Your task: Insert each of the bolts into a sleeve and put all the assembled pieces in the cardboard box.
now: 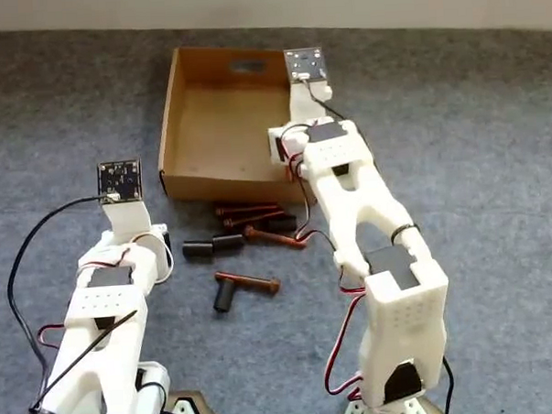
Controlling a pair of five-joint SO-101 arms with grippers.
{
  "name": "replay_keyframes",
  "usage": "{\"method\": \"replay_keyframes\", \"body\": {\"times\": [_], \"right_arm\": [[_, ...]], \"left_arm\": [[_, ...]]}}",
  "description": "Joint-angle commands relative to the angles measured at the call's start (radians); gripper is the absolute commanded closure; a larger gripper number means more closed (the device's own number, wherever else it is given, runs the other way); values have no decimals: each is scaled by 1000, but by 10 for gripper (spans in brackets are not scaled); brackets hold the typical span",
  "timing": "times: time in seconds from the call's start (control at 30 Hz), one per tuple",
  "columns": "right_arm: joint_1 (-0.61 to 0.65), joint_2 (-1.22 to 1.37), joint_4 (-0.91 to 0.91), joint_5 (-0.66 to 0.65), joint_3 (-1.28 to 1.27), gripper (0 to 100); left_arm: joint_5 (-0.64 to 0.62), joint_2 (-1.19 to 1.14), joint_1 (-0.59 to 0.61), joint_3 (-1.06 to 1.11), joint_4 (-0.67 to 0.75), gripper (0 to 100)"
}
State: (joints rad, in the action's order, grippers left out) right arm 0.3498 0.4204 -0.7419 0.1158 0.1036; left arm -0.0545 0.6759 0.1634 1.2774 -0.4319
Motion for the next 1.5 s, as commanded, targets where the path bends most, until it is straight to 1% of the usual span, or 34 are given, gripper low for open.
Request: {"method": "replay_keyframes", "body": {"times": [0.0, 0.33, 0.43, 0.63, 0.97, 1.03, 1.17, 1.47], "right_arm": [[5, -18, 1, 11, 51, 992], [53, -13, 1, 11, 50, 989], [59, 24, -2, 11, 61, 991], [48, 79, -4, 112, 102, 991], [45, 90, -4, 109, 105, 988], [45, 90, -5, 110, 102, 970], [45, 90, -5, 114, 97, 892], [44, 28, -5, 110, 131, 891]], "left_arm": [[-5, 1, 5, -31, -3, 991], [-5, 2, 5, -31, -3, 991], [-5, 4, 5, -30, -3, 991], [-5, 5, 8, -28, -3, 991], [-5, 5, 8, -28, -3, 991], [-5, 5, 10, -30, -3, 991], [-5, 5, 10, -30, -3, 991], [-5, 5, 10, -30, -3, 991]]}}
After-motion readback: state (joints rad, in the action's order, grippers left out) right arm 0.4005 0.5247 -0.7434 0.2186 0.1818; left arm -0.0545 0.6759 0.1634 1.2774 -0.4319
